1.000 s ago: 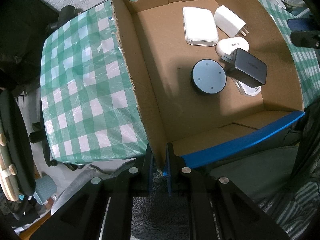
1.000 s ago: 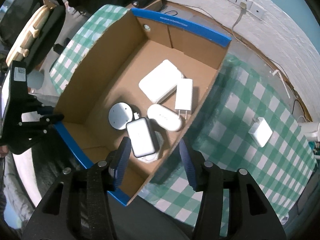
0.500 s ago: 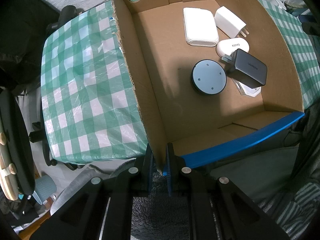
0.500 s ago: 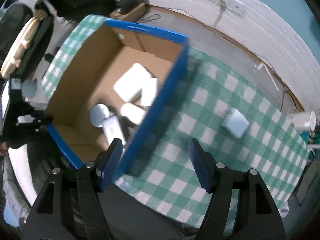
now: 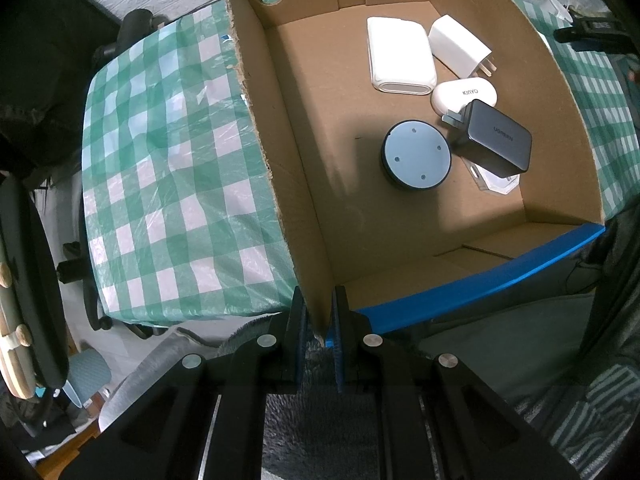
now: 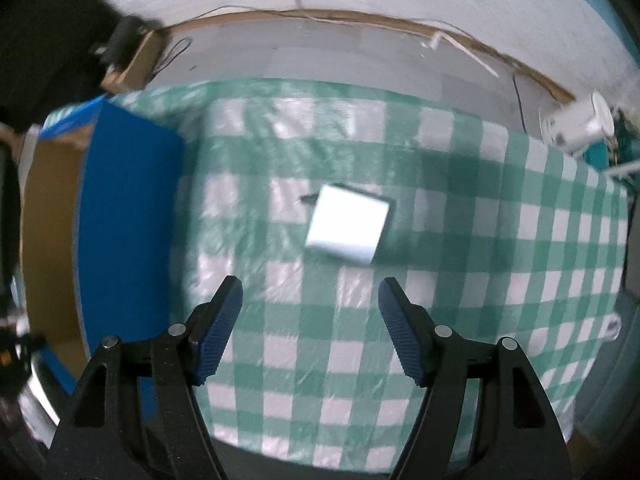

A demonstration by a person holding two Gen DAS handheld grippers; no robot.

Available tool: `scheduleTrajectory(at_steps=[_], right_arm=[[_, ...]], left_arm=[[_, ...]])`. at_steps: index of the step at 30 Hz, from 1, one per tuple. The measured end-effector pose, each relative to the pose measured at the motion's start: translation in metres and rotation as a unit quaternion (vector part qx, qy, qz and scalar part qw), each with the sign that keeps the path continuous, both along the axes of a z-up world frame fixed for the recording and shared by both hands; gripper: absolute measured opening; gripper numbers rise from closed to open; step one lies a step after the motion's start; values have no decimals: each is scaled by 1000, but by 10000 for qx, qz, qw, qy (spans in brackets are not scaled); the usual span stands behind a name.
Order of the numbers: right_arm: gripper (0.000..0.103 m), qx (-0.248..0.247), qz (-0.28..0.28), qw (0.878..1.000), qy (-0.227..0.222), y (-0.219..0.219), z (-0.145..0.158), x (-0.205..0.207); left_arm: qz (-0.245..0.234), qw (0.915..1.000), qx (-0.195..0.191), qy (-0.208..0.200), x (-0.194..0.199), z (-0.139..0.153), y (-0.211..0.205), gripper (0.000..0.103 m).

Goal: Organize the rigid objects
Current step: 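Move the right gripper to the table and grasp the white square charger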

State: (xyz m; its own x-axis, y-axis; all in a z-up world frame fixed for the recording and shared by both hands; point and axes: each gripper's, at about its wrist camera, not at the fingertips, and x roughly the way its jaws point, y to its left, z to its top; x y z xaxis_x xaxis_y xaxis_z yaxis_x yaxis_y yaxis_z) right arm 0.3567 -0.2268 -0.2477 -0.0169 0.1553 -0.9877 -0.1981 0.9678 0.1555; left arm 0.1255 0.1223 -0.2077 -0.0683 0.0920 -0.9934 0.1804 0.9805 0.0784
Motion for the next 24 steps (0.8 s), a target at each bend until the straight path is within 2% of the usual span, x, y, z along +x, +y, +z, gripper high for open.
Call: scheduleTrajectory(at_steps=[10, 18, 24], right_arm=[[71, -422, -282, 9987, -53, -3, -45, 18], [70, -338, -358, 9987, -98, -6, -58, 21], [52, -278, -290, 9991, -130, -3, -58, 21]], left_arm=[[4, 10000, 6, 9, -1, 3, 1, 10], [22, 10000, -3, 16, -2, 4, 1, 10], [24, 10000, -7, 19, -2, 4, 1, 10]])
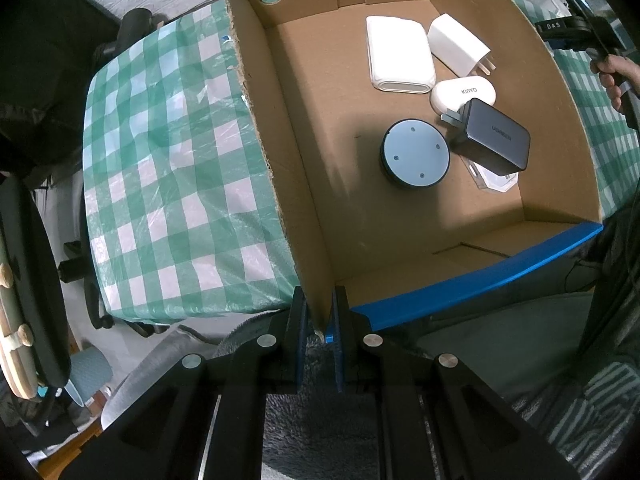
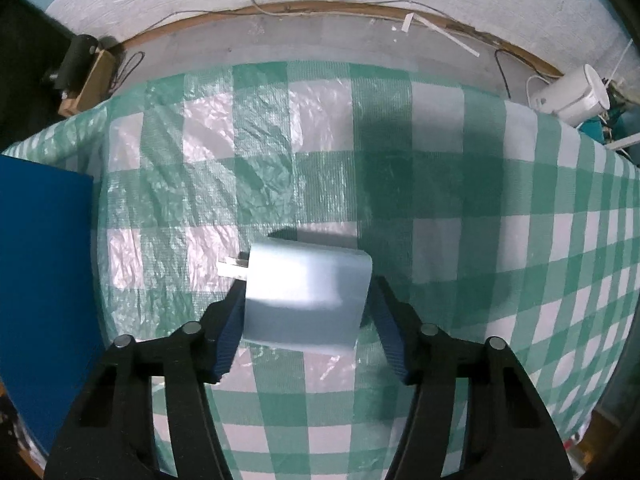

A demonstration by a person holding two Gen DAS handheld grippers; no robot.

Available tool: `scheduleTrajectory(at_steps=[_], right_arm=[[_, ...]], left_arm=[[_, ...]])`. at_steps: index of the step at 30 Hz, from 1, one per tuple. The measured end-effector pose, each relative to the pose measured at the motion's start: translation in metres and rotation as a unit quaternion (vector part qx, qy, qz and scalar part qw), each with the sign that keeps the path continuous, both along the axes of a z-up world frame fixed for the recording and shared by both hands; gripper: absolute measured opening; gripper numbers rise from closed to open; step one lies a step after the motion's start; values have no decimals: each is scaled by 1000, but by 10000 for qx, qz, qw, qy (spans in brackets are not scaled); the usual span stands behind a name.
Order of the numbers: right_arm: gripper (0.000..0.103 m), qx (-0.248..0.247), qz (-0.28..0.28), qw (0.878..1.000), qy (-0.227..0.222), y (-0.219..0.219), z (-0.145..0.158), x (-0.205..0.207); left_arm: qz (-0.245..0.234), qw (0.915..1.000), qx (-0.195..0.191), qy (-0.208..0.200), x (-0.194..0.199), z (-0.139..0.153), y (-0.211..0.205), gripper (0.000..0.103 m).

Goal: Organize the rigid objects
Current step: 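Move the right gripper to the table and grasp the white square charger, then carry the white square charger with the right gripper and drop it into the box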

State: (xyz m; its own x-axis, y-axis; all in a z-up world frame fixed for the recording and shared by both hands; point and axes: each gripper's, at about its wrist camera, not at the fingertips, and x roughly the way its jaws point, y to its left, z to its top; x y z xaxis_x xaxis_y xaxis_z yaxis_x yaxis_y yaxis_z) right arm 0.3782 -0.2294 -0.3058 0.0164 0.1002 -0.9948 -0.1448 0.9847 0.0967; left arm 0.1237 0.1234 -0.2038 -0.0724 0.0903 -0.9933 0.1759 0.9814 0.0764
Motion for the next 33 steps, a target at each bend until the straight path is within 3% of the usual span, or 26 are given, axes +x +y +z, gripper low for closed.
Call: scheduleTrajectory(at_steps=[9, 33], right_arm=[[51, -83, 340, 9994, 74, 6, 10, -16], [51, 310, 1722, 9845, -69, 66, 119, -79]], left_arm=[[-1, 10000, 1, -1, 0, 0, 0, 10], [27, 10000, -33, -13, 2, -1, -1, 10]])
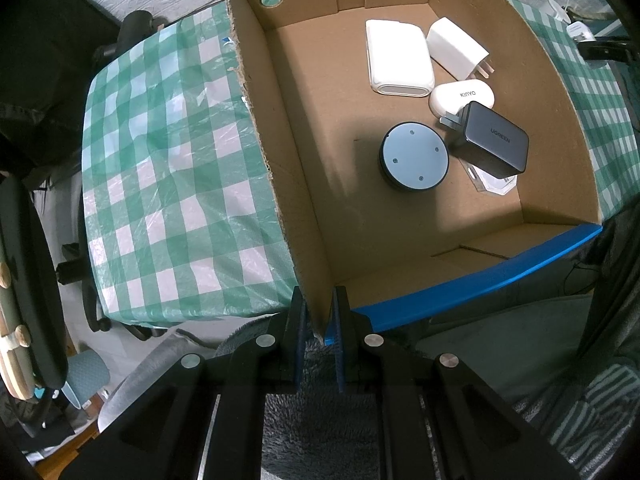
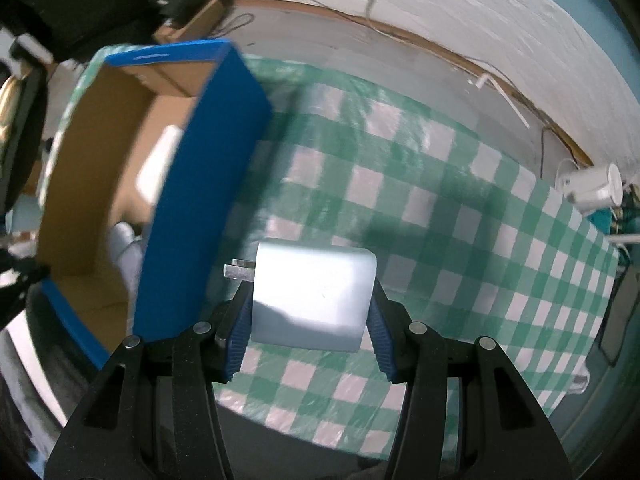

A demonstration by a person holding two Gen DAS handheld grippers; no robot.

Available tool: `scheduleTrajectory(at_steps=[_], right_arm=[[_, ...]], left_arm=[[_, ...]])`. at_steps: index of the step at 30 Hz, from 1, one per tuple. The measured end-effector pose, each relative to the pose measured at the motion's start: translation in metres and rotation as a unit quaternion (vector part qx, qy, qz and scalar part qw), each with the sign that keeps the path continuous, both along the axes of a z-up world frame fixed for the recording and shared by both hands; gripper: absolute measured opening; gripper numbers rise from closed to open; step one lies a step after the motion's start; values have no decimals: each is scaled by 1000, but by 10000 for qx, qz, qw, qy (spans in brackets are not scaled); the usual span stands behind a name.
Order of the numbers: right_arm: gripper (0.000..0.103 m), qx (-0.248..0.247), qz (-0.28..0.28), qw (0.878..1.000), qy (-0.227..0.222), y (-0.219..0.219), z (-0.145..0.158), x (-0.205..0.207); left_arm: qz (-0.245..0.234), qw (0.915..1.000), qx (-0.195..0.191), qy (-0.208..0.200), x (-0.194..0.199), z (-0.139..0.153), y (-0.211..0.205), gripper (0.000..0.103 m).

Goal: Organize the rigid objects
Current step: 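Carry the white square charger with the right gripper and drop it into the box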

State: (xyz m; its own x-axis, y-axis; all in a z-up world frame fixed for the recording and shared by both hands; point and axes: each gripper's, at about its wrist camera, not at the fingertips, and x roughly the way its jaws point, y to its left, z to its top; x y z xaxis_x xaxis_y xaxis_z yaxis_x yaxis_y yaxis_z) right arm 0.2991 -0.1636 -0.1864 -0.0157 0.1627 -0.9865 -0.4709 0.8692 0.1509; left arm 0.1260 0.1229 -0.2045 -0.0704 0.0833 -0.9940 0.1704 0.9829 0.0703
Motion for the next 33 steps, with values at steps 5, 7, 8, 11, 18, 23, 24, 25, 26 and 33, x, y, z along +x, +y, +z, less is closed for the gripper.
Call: scheduleTrajectory(at_steps=[5, 7, 8, 11, 18, 23, 24, 25, 26, 33], right_arm=[[52, 196, 309, 9993, -73, 23, 22, -15], [52, 300, 449, 9985, -89, 34, 30, -21], [52, 334, 502, 9981, -93, 39, 33, -23], [52, 430, 695, 9966, -103, 55, 41, -32], [52, 438, 1195, 9918, -117, 98, 42, -51], [52, 470, 1411, 9888, -103, 122, 37, -60], [52, 464, 1469, 9880, -105, 126, 35, -62], [52, 441, 1519, 9874, -101, 131, 33, -63], [52, 435, 1537, 9871, -96, 133, 31, -64], [52, 302, 1709, 9848, 3, 145, 6, -72]], left_arm=[[-5, 10000, 2, -3, 1, 0, -1, 11], [-5, 10000, 3, -2, 2, 0, -1, 10], [-9, 10000, 4, -1, 3, -1, -2, 11], [-1, 10000, 5, -5, 3, -1, -2, 11], [4, 10000, 27, -24, 4, 1, -2, 10], [11, 10000, 12, -34, 3, 1, -1, 11], [1, 10000, 18, -39, 3, 2, -1, 11], [-9, 10000, 22, -39, 3, 1, -1, 10], [-10, 10000, 20, -39, 3, 2, 0, 11], [21, 10000, -16, -46, 3, 2, 0, 11]])
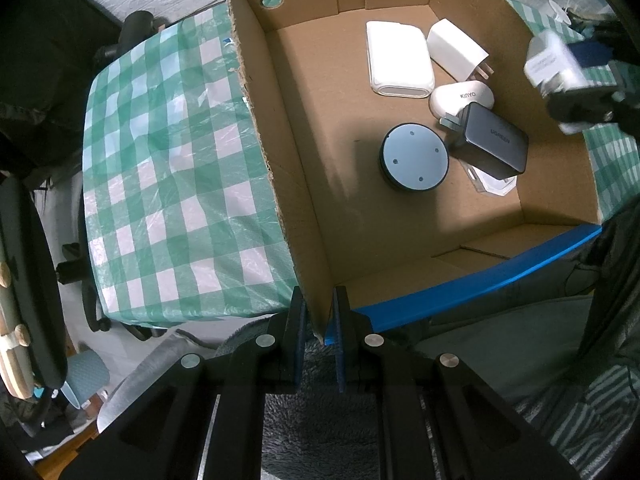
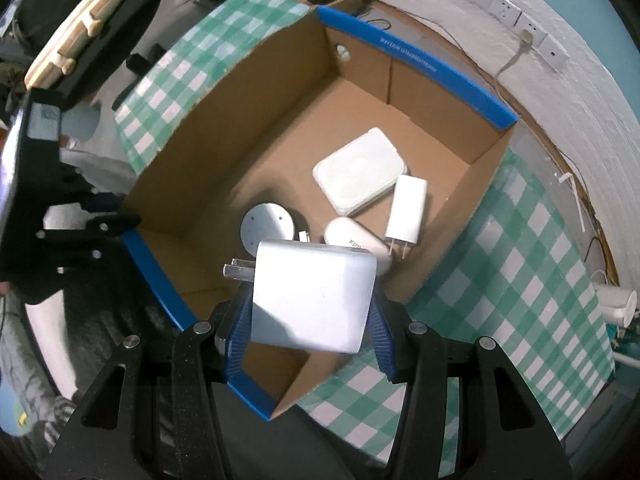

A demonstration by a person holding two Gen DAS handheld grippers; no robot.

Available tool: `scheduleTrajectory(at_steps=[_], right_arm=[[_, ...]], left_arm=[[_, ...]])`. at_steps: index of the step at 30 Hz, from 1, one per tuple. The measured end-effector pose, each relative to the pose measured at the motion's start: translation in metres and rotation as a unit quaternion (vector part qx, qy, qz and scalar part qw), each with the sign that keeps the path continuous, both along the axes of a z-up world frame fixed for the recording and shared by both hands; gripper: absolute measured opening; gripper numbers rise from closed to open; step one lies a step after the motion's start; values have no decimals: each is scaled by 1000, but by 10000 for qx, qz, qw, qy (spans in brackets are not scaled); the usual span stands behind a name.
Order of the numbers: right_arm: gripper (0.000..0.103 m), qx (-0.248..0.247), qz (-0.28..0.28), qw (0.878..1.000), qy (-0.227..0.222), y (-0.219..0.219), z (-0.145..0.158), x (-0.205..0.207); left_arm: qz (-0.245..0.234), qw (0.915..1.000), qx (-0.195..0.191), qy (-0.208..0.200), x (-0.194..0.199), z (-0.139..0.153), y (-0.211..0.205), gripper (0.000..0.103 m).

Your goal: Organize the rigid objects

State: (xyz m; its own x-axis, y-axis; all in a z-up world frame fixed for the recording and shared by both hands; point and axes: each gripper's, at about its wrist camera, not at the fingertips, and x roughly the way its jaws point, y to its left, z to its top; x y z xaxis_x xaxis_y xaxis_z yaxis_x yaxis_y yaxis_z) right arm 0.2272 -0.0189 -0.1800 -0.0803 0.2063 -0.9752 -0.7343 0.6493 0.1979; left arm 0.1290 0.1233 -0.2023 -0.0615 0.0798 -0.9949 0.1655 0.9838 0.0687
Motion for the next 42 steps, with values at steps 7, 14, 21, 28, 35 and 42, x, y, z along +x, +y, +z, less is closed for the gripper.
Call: scheduleTrajectory(at_steps=[7, 14, 21, 28, 35, 42], right_arm=[[52, -258, -46, 9997, 28, -4, -21, -1], [54, -144, -329, 9993, 71, -11, -18, 4], [64, 86, -650, 9978, -61, -20, -2, 2], [70, 310, -1068, 9931, -381, -36, 26, 1], [72, 662, -1692, 9804, -765, -63, 62, -3], [77, 772, -2204, 9622, -1401, -102, 109, -15]], left_arm=[[-1, 10000, 1, 1, -1, 0, 0, 11], [3, 10000, 16, 5, 0, 0, 0, 11], [26, 10000, -5, -13, 0, 0, 2, 11], [76, 9999, 107, -76, -1, -2, 1, 14], [265, 9994, 88, -218, -4, 1, 3, 18], [290, 9972, 60, -680, -14, 29, -10, 43]])
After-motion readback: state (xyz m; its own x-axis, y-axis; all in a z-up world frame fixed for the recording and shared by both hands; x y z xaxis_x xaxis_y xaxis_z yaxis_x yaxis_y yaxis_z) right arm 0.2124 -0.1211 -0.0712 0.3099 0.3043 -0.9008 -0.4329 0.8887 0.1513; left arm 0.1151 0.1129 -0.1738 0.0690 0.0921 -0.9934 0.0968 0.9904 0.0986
